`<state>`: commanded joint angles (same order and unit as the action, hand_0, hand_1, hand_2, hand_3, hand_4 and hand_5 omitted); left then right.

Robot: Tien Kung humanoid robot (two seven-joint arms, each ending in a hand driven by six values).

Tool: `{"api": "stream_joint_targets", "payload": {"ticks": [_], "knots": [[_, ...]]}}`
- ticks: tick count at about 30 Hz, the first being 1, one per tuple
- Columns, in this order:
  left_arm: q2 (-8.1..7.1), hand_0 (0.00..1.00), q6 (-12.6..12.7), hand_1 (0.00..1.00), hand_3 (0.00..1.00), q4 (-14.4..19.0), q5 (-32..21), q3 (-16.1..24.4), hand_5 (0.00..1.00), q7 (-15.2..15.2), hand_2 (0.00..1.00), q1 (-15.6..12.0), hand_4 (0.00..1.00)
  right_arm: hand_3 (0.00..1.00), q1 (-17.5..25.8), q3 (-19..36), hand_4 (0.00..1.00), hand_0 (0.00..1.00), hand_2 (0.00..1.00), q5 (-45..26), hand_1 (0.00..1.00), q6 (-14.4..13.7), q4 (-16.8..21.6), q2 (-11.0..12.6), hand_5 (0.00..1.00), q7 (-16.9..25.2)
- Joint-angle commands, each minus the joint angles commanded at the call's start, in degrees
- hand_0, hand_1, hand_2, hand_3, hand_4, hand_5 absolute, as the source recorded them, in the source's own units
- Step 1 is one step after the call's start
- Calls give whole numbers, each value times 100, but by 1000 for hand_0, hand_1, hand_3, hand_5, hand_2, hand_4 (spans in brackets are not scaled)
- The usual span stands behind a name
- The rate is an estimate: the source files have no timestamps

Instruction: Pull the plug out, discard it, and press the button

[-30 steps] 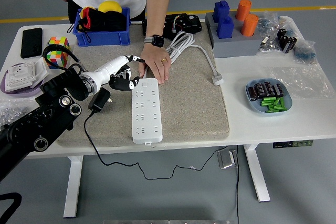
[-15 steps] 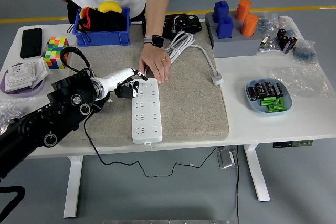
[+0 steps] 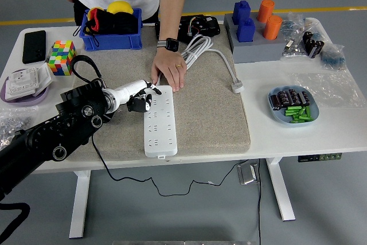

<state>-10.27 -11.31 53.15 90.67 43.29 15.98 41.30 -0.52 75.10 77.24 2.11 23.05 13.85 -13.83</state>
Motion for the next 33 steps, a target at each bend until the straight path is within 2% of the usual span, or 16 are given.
{"api": "stream_joint_targets", "payload": {"ticks": [15,33], "knots": [[50,83,29,76,812,-165,95,-47,2,4,151,51,2,728,-17,-50,773,755,717,-10,704,-2,2,29,657,0],[114,83,39,74,813,-286,75,-319,2,34,151,166,2,728,-2,-23,772,755,717,-5,705,-1,3,5,657,0]]}}
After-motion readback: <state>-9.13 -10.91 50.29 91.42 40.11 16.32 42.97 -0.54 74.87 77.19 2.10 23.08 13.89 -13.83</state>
